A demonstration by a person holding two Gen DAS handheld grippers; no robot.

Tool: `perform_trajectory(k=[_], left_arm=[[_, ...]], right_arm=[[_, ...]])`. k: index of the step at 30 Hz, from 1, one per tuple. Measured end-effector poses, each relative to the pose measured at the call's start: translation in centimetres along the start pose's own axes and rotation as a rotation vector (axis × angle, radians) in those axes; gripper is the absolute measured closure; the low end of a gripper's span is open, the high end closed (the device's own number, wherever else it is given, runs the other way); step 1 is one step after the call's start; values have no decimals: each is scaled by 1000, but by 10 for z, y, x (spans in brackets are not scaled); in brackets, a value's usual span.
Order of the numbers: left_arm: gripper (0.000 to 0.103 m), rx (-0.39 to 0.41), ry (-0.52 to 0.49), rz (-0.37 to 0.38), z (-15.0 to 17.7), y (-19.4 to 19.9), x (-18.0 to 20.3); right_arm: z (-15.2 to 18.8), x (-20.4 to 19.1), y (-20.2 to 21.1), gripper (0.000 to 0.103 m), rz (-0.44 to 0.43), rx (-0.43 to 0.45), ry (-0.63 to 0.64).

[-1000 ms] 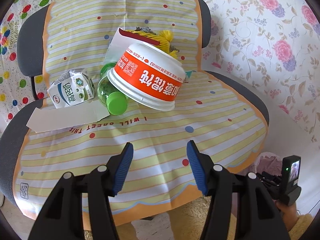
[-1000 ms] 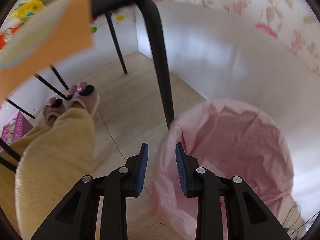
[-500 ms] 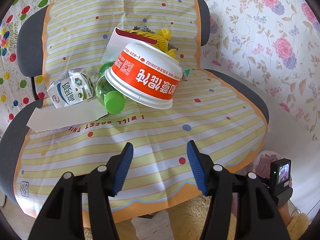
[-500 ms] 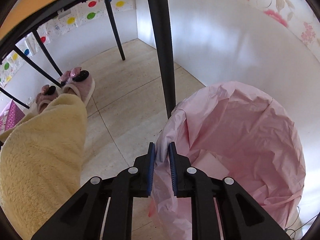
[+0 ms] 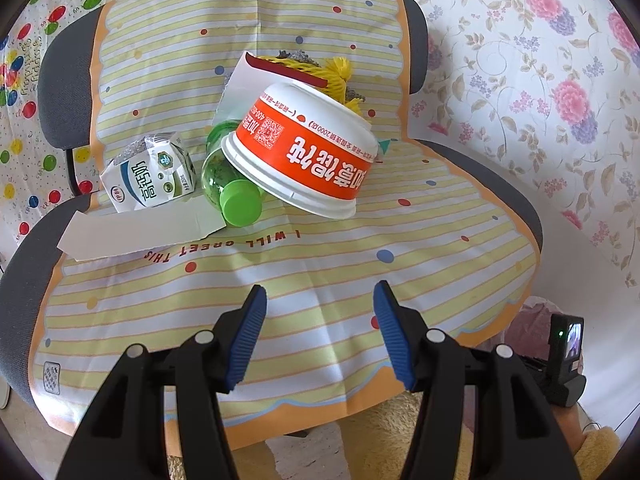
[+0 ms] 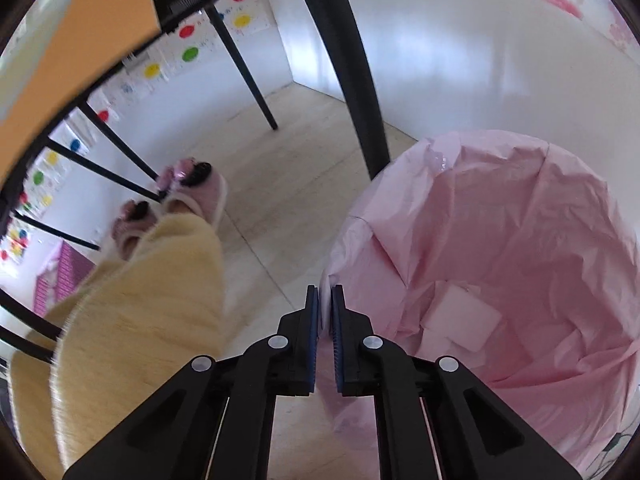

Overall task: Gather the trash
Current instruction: 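Move both tools back toward the chair seat, then grasp the grey cloth with the right tool while the left tool grasps the yellow mesh net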

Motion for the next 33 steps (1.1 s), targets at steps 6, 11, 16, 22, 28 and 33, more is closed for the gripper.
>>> perform_trajectory(k=[6, 11, 16, 22, 28, 33], left_arm=[[49, -3, -9, 3, 2, -2, 1], [49, -11, -4, 3, 6, -3, -2], [48, -13, 5, 0, 7, -4, -7], [48, 29, 27, -34, -2, 9, -26], [43, 76, 62, -103, -29, 32, -65], [41, 101, 75, -187, -67, 51, -99]], right_arm=[[-1, -3, -2, 93, 19, -16, 14], [7, -1, -4, 67, 165, -18, 142], [5, 4, 10, 65, 167, 2, 146], [-24, -8, 88, 63, 121, 155, 165], [-79, -72, 183, 55, 52, 343, 308], [-131, -153, 229, 53, -78, 412, 436]])
Point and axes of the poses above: each gripper's, at about its wrist camera, not at the fingertips, and y roughly against the way its jaws point, x to its right, z to its underside, the point moved 7 cm from there along -y, roughly the way its jaws point, and after that the axes turned 2 degrees about z, right-handed, at the moved point
